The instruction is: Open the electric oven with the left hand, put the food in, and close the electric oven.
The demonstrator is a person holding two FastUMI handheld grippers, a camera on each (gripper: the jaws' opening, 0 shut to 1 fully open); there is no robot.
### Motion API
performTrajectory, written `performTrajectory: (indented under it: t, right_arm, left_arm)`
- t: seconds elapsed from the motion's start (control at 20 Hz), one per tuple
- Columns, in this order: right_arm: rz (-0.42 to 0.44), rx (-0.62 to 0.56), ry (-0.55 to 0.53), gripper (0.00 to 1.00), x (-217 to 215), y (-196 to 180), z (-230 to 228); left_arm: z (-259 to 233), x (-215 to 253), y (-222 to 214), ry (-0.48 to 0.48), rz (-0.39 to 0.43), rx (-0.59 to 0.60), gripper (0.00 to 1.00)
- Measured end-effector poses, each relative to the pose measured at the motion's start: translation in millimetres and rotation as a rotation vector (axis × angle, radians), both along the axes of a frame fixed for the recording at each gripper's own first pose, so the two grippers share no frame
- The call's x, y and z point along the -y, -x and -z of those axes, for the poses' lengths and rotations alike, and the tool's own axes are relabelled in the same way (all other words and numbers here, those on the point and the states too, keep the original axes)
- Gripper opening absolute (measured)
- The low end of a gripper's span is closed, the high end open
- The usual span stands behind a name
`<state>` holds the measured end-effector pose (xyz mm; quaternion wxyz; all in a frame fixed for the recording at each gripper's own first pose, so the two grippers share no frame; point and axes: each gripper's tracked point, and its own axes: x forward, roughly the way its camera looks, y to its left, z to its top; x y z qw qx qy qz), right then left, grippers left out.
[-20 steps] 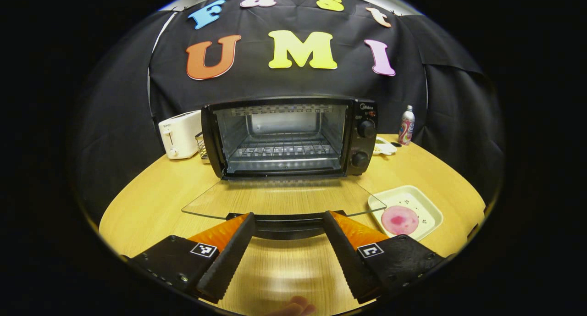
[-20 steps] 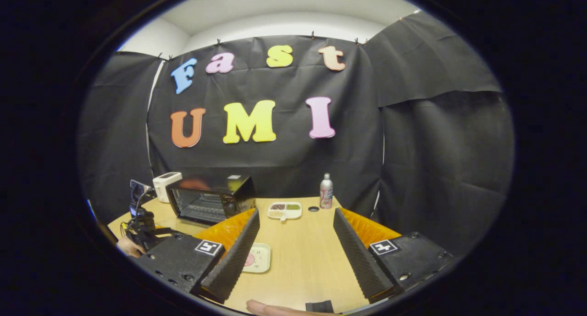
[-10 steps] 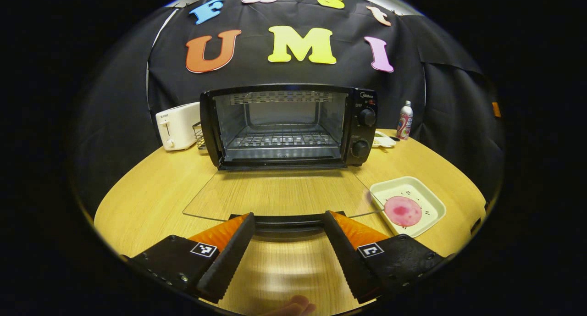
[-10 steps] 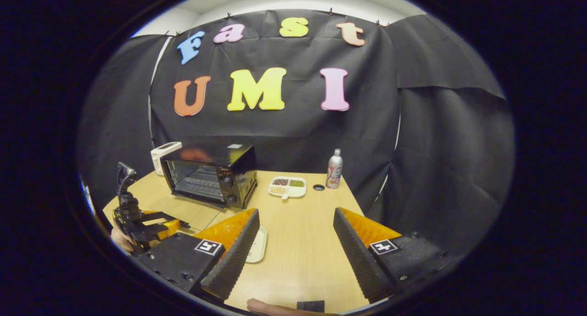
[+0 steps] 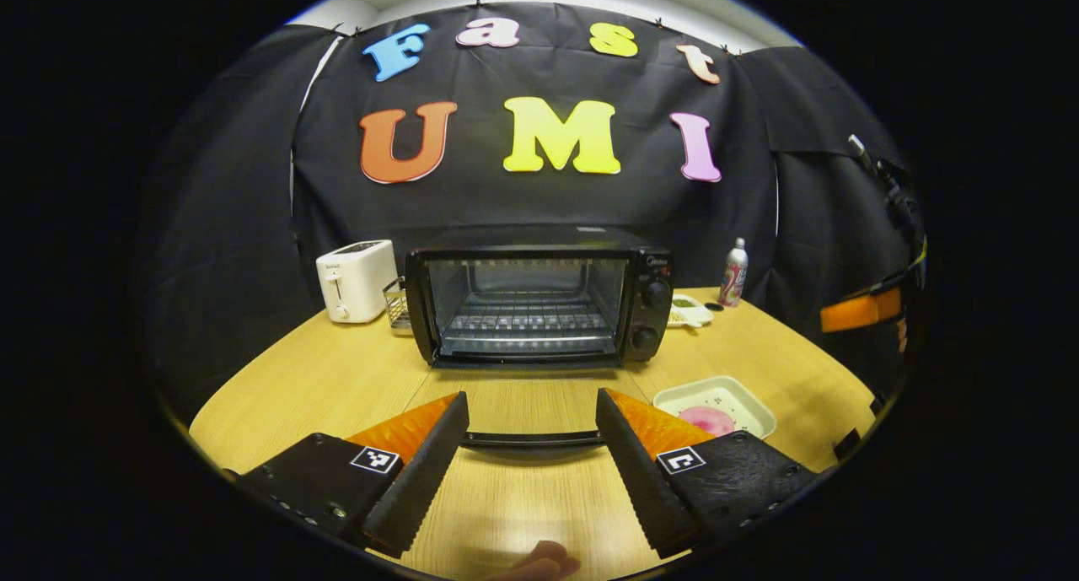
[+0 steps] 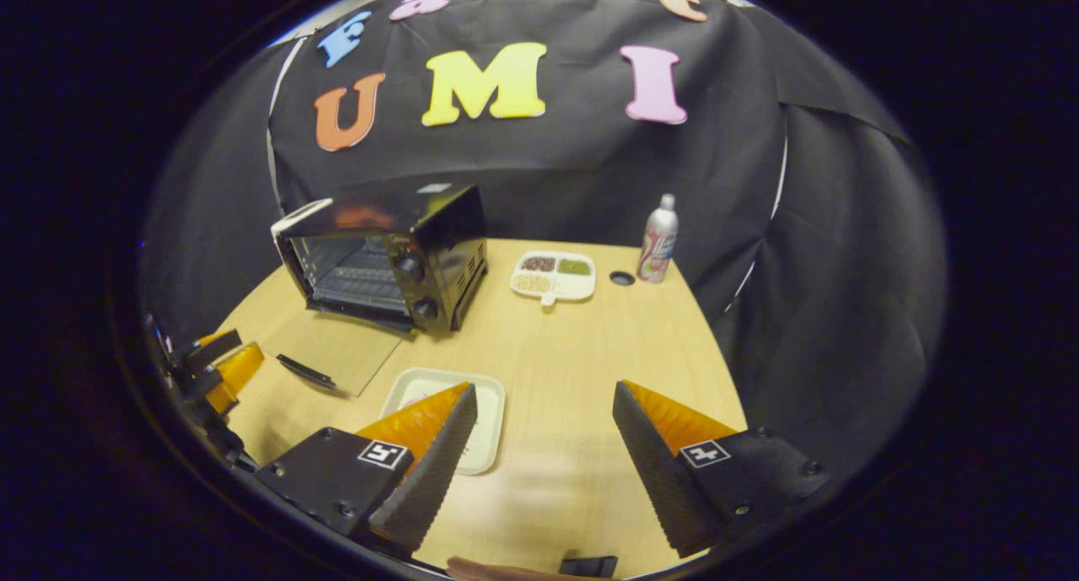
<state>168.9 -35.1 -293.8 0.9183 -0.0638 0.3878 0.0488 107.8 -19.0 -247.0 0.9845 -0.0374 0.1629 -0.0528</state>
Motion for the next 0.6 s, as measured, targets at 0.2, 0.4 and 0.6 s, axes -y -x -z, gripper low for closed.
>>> performTrajectory:
  t: [0.2, 0.4, 0.6]
  right_arm:
    - [-0.033, -0.185, -0.018, 0.99, -11.0, -3.2, 49.3]
    - [0.02, -0.341, -0.028, 0.97, -8.0, -14.7, 87.1]
    - [0.028, -0.48, -0.026, 0.83, -8.2, -17.1, 112.1]
  left_arm:
    - [-40.0, -6.6, 3.4, -0.037, -0.021, 0.106, 0.95]
    - [-73.2, -7.1, 6.0, -0.037, -0.036, 0.184, 0.94]
    - [-89.8, -13.9, 4.5, 0.004, -0.063, 0.236, 0.95]
